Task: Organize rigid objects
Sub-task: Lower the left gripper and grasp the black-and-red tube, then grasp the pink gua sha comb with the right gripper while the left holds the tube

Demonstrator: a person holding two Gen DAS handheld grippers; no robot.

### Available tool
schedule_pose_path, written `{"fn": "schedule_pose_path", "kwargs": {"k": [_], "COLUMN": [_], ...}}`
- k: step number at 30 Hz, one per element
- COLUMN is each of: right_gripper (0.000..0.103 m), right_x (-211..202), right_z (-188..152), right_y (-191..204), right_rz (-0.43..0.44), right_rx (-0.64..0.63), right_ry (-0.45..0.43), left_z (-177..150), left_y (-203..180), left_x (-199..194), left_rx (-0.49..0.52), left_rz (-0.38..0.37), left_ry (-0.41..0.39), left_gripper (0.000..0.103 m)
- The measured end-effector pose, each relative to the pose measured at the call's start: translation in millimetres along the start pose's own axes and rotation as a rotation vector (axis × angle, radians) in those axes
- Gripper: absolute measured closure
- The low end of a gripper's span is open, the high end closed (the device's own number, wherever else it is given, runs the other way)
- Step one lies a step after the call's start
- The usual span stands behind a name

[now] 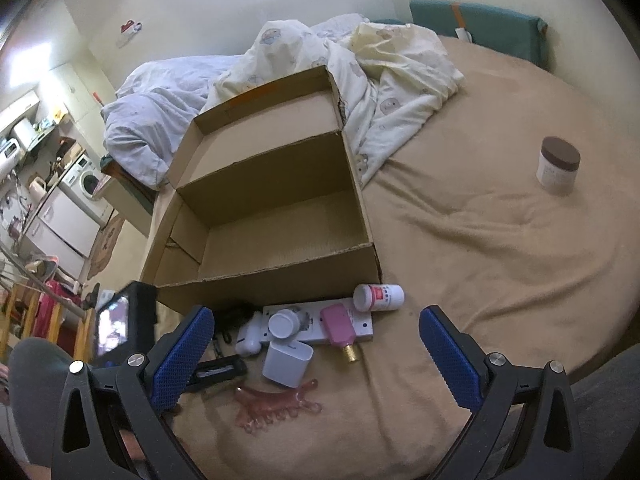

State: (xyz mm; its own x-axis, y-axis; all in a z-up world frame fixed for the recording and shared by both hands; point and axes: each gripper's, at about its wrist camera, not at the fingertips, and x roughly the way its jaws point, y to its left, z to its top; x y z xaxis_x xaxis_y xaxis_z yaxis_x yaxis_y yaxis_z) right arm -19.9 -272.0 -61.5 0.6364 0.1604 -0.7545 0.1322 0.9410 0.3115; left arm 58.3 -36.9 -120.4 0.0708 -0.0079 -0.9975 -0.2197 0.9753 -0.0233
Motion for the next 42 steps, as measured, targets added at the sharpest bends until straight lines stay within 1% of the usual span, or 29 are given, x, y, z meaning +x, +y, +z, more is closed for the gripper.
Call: {"fn": "schedule_pose_path", "kwargs": {"k": [2, 3, 6, 8, 9, 11, 14, 15, 16, 17, 18, 20, 22, 24, 25, 27, 29, 31, 37, 42], "right_gripper": [0.0, 0.0, 0.0, 0.0, 0.0, 0.0, 0.0, 0.0, 0.0, 0.0, 0.0, 0.0, 0.0, 0.0, 0.0, 0.0, 0.0, 0.0, 0.0, 0.0], "right_x": [2.5, 4.1, 10.6, 21.6, 30.8, 45.7, 75.4, 86.2, 96.8, 104.5, 112.1, 122.7, 134.5, 146.2, 152.4, 161.8, 166.6, 168.3, 173.0, 153.1], "right_z": [-1.0, -1.5, -4.7, -10.0, -14.6, -24.4, -45.9, -53.2, -60.5, -65.7, -70.8, -76.4, -83.4, -90.5, -94.3, -100.4, -103.9, -104.8, -101.9, -95.3], "right_y": [-1.5, -1.6, 0.9, 6.4, 11.4, 21.2, 33.2, 37.0, 41.8, 46.4, 51.8, 59.5, 67.2, 73.6, 76.8, 83.3, 86.2, 85.9, 90.7, 82.0], "right_rz": [0.0, -0.001, -0.006, -0.009, 0.005, 0.031, 0.022, 0.009, -0.012, -0.034, -0.059, -0.082, -0.102, -0.125, -0.155, -0.198, -0.215, -0.21, -0.178, -0.153], "right_rx": [0.01, 0.012, 0.002, -0.023, -0.044, -0.084, -0.108, -0.117, -0.136, -0.155, -0.179, -0.194, -0.205, -0.22, -0.236, -0.277, -0.289, -0.279, -0.318, -0.313], "right_ry": [0.013, 0.02, 0.052, 0.115, 0.177, 0.263, 0.399, 0.443, 0.481, 0.503, 0.519, 0.535, 0.555, 0.582, 0.59, 0.587, 0.579, 0.575, 0.564, 0.562], "left_z": [3.6, 4.4, 13.4, 16.6, 16.5, 17.8, 13.8, 15.1, 4.4, -4.5, -7.6, -10.4, -10.9, -9.8, -8.8, -8.3, -8.9, -8.8, -7.1, -8.2], "left_y": [5.9, 8.1, 16.2, 22.0, 28.8, 38.4, 41.7, 43.5, 38.9, 37.8, 38.3, 43.6, 47.8, 48.9, 49.6, 50.0, 49.6, 49.3, 50.6, 48.9], "left_x": [-22.2, -39.3, -67.3, -93.8, -106.1, -115.2, -109.6, -113.4, -101.9, -89.8, -86.5, -74.9, -52.6, -48.7, -46.4, -43.9, -41.6, -41.7, -42.3, -40.9], "left_rx": [0.045, 0.067, 0.123, 0.164, 0.181, 0.204, 0.22, 0.226, 0.23, 0.231, 0.229, 0.223, 0.21, 0.199, 0.195, 0.191, 0.189, 0.185, 0.173, 0.177], "left_rz": [0.003, 0.004, 0.004, 0.006, 0.004, -0.001, -0.002, 0.0, 0.003, 0.003, -0.005, -0.02, -0.031, -0.048, -0.055, -0.067, -0.083, -0.091, -0.102, -0.093], "left_ry": [-0.028, -0.046, -0.099, -0.143, -0.163, -0.188, -0.231, -0.251, -0.262, -0.268, -0.267, -0.258, -0.249, -0.232, -0.229, -0.223, -0.21, -0.204, -0.205, -0.202], "left_gripper": [0.024, 0.024, 0.024, 0.024, 0.024, 0.024, 0.024, 0.024, 0.024, 0.024, 0.024, 0.024, 0.024, 0.024, 0.024, 0.024, 0.024, 0.024, 0.024, 0.024]}}
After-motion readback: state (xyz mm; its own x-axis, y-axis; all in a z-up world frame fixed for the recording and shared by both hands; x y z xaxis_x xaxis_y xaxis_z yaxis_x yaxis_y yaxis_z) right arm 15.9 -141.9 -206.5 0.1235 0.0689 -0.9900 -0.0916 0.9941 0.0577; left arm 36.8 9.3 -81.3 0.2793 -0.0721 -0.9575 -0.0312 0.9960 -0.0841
